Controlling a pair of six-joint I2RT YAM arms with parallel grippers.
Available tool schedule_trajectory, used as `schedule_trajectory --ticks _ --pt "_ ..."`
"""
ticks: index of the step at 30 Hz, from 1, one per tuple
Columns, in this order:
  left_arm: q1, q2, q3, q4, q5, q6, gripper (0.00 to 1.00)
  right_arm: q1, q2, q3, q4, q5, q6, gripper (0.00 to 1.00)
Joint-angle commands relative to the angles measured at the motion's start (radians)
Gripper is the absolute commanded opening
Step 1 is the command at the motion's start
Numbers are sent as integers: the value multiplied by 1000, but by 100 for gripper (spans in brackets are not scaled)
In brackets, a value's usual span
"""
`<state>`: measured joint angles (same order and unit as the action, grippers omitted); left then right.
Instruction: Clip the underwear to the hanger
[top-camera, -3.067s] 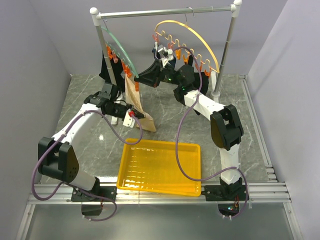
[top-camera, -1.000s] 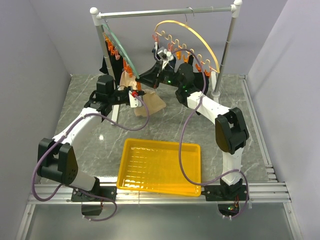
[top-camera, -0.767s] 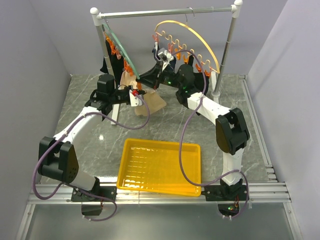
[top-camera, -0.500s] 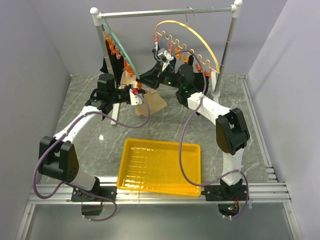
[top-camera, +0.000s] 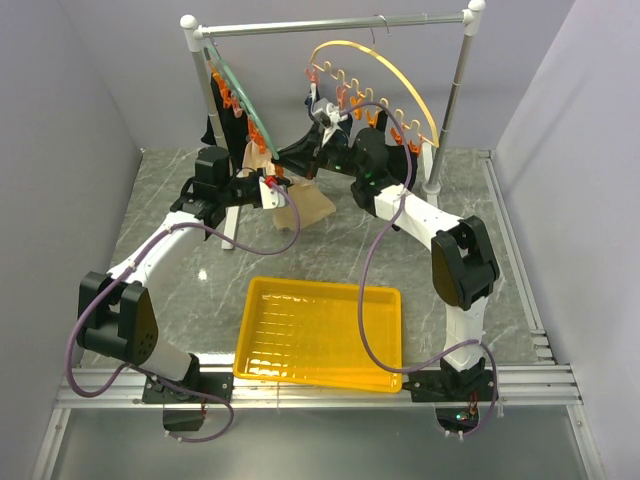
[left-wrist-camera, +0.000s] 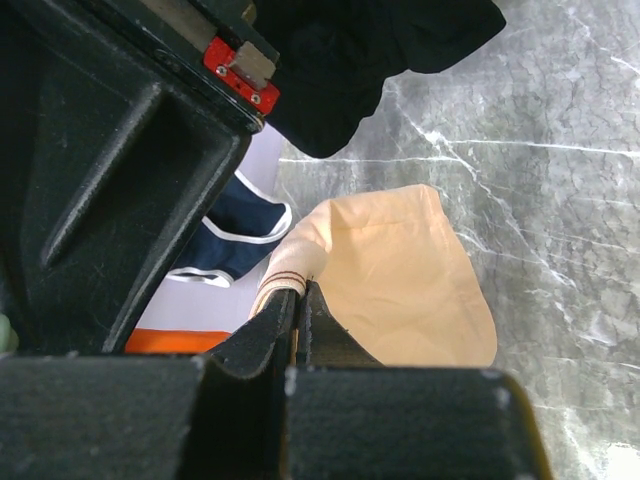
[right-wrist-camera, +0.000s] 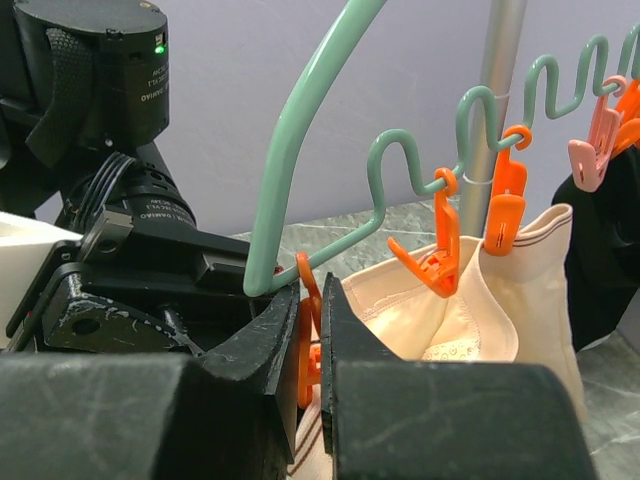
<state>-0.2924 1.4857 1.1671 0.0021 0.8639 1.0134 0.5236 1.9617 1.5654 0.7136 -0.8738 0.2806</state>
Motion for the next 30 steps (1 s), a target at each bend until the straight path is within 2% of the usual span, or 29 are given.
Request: schedule_trajectory --ticks 1,30 --pt "-1 -19 66 107 0 -10 0 6 -32 -2 -83 -4 -55 0" --pt "-5 -39 118 167 -6 -58 0 18 -18 -13 -112 18 -172 0"
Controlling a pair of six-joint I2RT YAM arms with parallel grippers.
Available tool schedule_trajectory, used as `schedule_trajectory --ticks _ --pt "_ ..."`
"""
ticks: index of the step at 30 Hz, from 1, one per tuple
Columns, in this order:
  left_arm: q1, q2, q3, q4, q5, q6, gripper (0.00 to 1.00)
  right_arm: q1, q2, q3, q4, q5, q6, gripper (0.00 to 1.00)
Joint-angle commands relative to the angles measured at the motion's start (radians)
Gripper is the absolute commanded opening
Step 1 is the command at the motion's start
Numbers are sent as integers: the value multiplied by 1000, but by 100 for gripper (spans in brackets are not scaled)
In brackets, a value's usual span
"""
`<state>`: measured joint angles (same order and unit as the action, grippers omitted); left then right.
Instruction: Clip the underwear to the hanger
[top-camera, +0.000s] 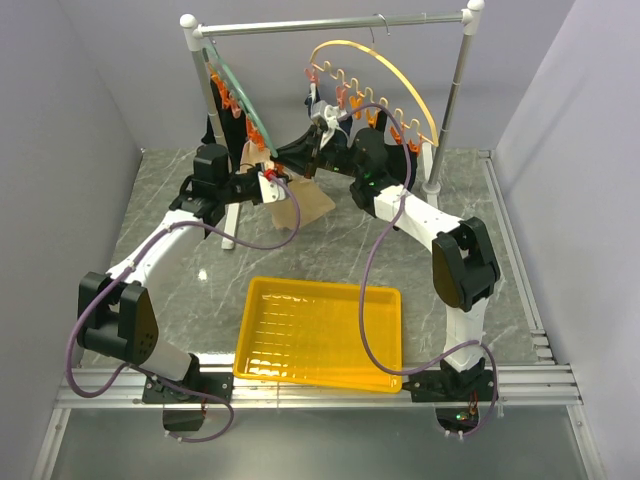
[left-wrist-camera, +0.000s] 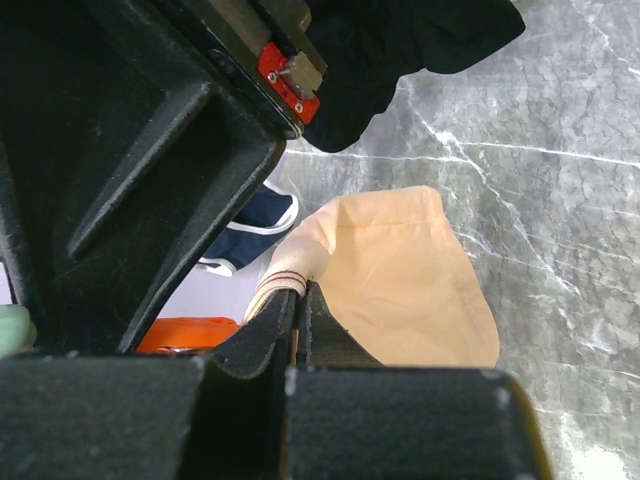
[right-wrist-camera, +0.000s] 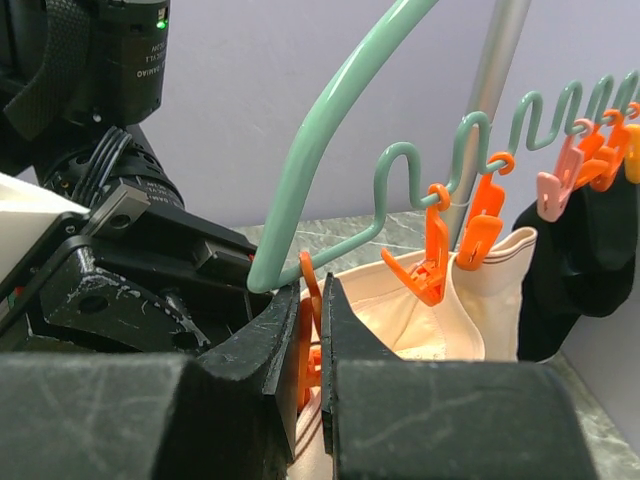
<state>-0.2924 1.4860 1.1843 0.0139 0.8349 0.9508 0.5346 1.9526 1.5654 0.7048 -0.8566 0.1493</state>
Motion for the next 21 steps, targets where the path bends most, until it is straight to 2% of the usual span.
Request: schedule_trajectory --ticks 1,21 --pt "-5 -38 103 156 23 5 0 7 -8 -11 -103 -2 -42 0" --pt "-7 -27 159 182 29 -38 0 15 -3 -28 -113 -15 -120 0"
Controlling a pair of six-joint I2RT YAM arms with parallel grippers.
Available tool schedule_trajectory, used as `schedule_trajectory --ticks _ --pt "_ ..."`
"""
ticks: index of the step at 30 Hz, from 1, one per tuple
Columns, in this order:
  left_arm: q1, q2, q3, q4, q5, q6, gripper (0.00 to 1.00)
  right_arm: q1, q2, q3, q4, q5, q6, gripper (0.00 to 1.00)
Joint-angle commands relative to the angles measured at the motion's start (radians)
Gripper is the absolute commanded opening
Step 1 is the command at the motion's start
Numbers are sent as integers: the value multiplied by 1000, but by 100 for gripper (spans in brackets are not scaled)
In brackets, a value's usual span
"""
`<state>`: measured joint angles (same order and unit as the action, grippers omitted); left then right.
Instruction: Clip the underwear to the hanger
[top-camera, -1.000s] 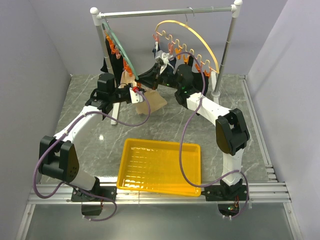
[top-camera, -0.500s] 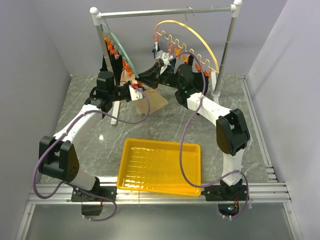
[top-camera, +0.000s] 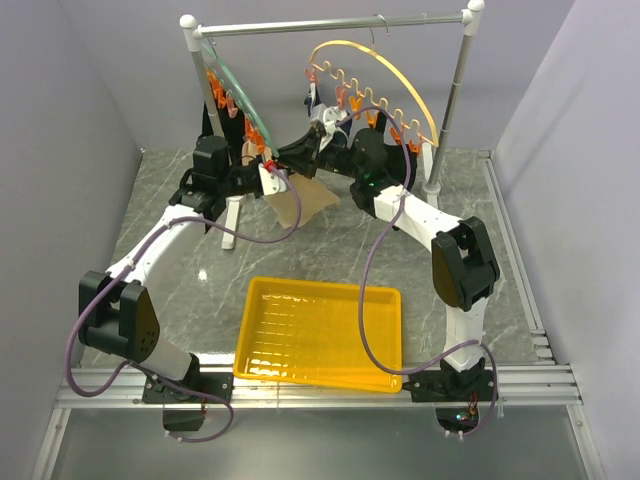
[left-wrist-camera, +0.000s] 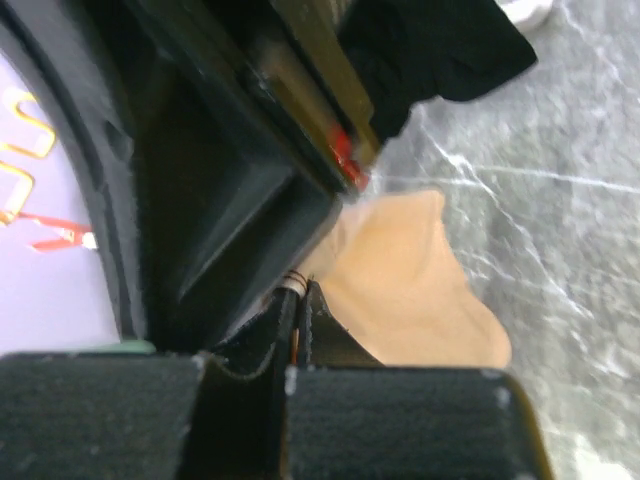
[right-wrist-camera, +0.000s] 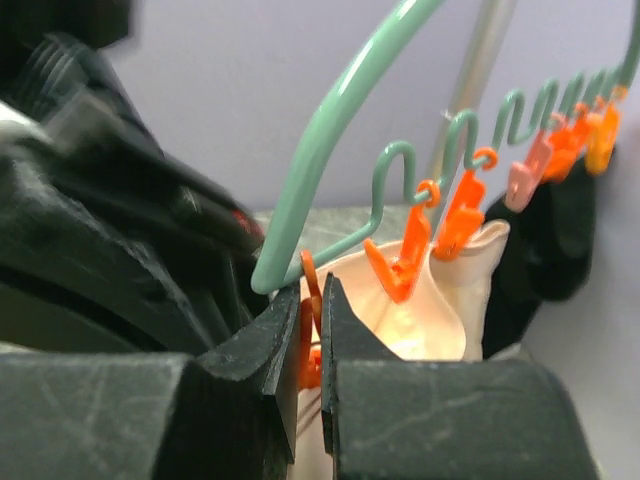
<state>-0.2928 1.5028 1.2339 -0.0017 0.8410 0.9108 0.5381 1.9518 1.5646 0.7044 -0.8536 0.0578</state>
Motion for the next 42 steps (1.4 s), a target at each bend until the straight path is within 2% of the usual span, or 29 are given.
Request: schedule_trajectory --ticks 1,16,17,20,28,31,32,34,35,36,38,39,42 --pt "-6 -42 111 200 23 -3 0 13 -4 -32 -111 -18 -35 0" --pt "-9 -50 115 157 20 13 0 14 -5 -23 -120 -27 -38 0" --pt "-11 -50 111 157 20 14 0 14 -5 -18 -128 -35 -39 11" --pt "-14 -53 111 146 18 19 0 14 -7 -18 -134 -42 -38 30" --pt "-17 -58 107 117 20 43 0 13 -21 -28 -114 -51 -20 39" --pt "-17 -61 99 103 21 59 0 11 -30 -29 -96 -42 3 46" --pt "-17 -61 98 98 21 63 0 11 -31 -31 -88 -41 11 55" --pt "-17 -58 95 82 18 65 0 3 -37 -35 -60 -35 48 63" --pt "-17 -58 95 68 18 71 2 0 -40 -34 -53 -30 62 72" --pt "-17 -55 95 57 24 74 12 -3 -40 -31 -48 -27 77 76" --pt "-17 -55 90 23 27 85 22 -10 -39 -20 -39 -22 115 82" --pt "-17 -58 85 16 38 86 32 -13 -39 -17 -37 -19 126 84" --pt "-17 -72 59 5 43 85 42 -26 -47 -23 -13 -9 158 86"
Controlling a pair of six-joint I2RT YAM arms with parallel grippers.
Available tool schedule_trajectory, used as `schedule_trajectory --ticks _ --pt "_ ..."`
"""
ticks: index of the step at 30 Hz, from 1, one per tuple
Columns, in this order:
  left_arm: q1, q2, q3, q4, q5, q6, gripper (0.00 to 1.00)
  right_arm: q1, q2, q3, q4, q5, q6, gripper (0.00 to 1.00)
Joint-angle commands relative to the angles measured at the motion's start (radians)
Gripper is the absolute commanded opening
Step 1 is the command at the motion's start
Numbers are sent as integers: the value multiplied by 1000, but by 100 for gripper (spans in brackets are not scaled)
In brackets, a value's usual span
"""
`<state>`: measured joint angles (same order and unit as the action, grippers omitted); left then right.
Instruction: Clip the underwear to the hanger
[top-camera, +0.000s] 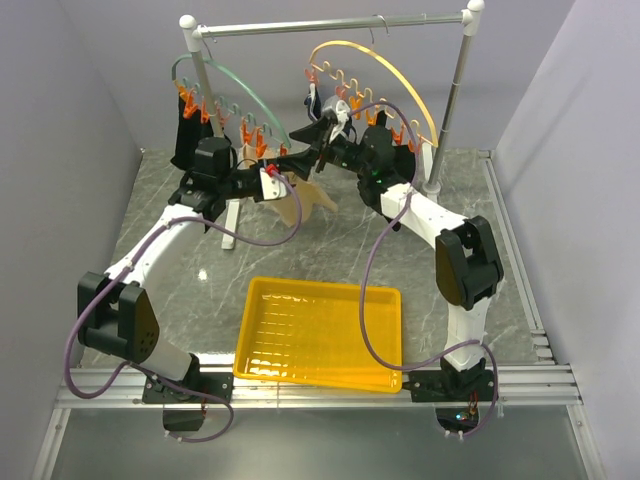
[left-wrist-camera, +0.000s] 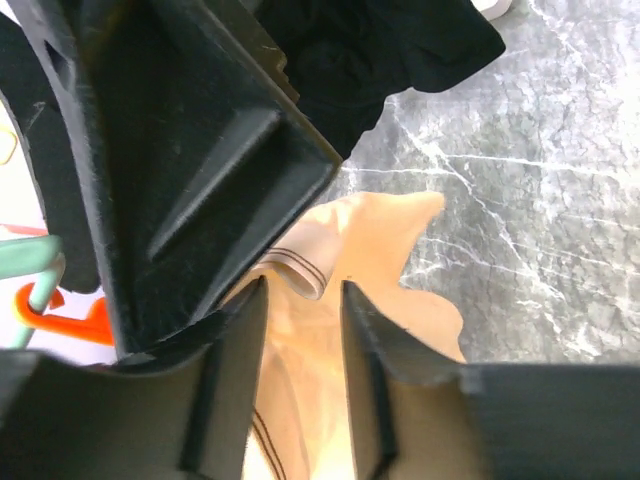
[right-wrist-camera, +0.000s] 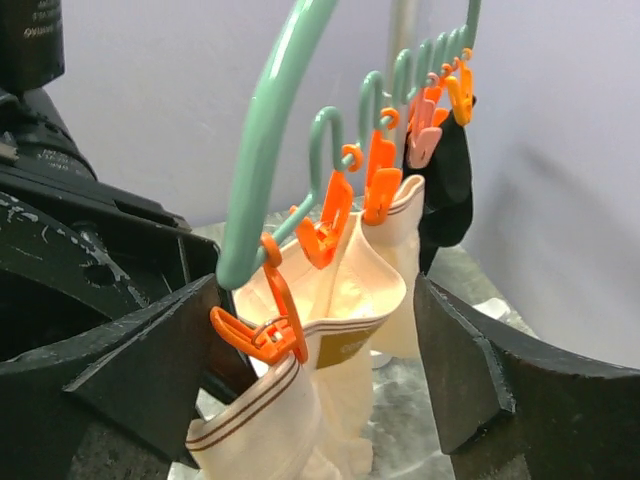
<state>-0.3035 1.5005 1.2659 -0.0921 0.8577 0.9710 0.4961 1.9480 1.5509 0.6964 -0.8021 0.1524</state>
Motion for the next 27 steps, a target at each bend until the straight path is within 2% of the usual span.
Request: schedule_trajectory --ticks 1,3,6,11,12,15,20,23,27 --pt "-6 -74 12 95 23 9 45 13 -46 -12 -8 -55 70 86" --pt "-6 -86 0 103 15 -17 65 6 -55 -18 -12 -51 73 91" --pt "-5 -109 -16 95 10 -58 73 -8 -78 -41 8 -51 88 92" --pt "-2 -174 -98 95 -19 -140 80 -33 -119 -89 31 -60 116 96" --pt "0 -196 -123 95 -26 -156 85 -43 -139 -106 35 -65 122 96" --pt "10 -249 -181 136 -74 -267 90 -62 -178 -143 57 -81 137 97" --pt "59 -304 -227 169 -221 -566 96 -73 -248 -198 31 -120 122 98" --pt "101 -315 -218 120 -261 -682 99 -76 -305 -245 -6 -129 98 98" --pt "135 -301 -145 20 -376 -852 99 -76 -403 -298 -105 -126 46 99"
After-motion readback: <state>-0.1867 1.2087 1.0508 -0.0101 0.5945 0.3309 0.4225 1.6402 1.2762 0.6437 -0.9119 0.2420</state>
